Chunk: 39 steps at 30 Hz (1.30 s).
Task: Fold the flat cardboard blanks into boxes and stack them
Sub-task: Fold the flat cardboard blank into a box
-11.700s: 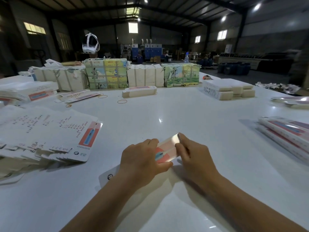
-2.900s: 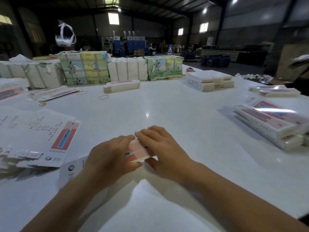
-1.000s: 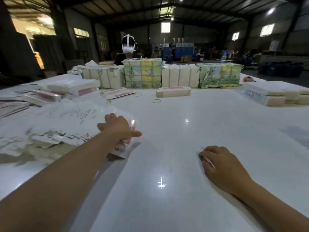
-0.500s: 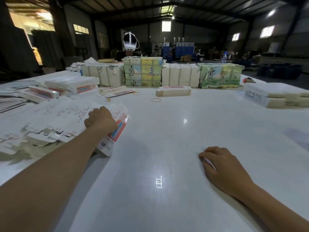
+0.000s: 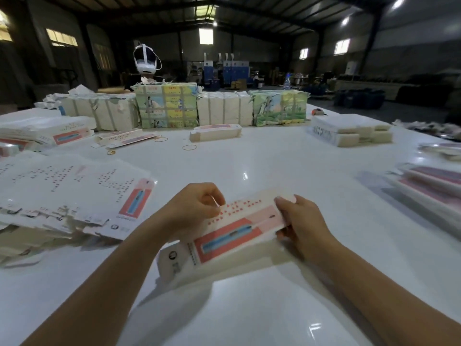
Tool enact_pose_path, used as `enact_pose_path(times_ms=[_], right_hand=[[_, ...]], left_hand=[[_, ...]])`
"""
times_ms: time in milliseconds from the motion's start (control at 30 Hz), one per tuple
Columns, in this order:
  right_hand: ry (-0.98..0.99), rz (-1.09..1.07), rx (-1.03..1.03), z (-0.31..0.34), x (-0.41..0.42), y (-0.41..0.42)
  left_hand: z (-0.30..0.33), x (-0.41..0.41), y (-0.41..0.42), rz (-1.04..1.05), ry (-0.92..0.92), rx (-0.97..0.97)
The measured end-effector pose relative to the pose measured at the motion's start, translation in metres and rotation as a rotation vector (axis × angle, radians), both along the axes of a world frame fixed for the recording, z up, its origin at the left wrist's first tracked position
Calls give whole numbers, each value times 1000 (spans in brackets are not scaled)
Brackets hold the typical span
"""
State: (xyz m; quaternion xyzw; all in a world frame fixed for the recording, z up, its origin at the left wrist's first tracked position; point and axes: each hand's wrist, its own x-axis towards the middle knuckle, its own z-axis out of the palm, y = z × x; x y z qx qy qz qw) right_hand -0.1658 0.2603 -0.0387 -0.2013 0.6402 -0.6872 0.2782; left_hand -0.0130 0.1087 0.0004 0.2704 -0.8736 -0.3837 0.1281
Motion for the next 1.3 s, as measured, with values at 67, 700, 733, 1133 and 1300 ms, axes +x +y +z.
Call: enact_pose_path(times_ms=[67, 700, 733, 1133, 1300], right_hand=[[25, -45, -5, 0, 2, 1], [347, 164, -4, -11, 20, 3], [171, 188, -38, -8, 20, 2], [94, 385, -52, -6, 18, 6], [207, 344, -41, -7, 25, 8]], left_hand=[[-13, -1, 15, 27, -41, -217], [-40, -4, 43, 190, -24, -720], [-40, -3, 44, 186, -43, -743], [-37, -3, 45, 155, 44, -793], [-31, -1, 43, 142, 47, -745]])
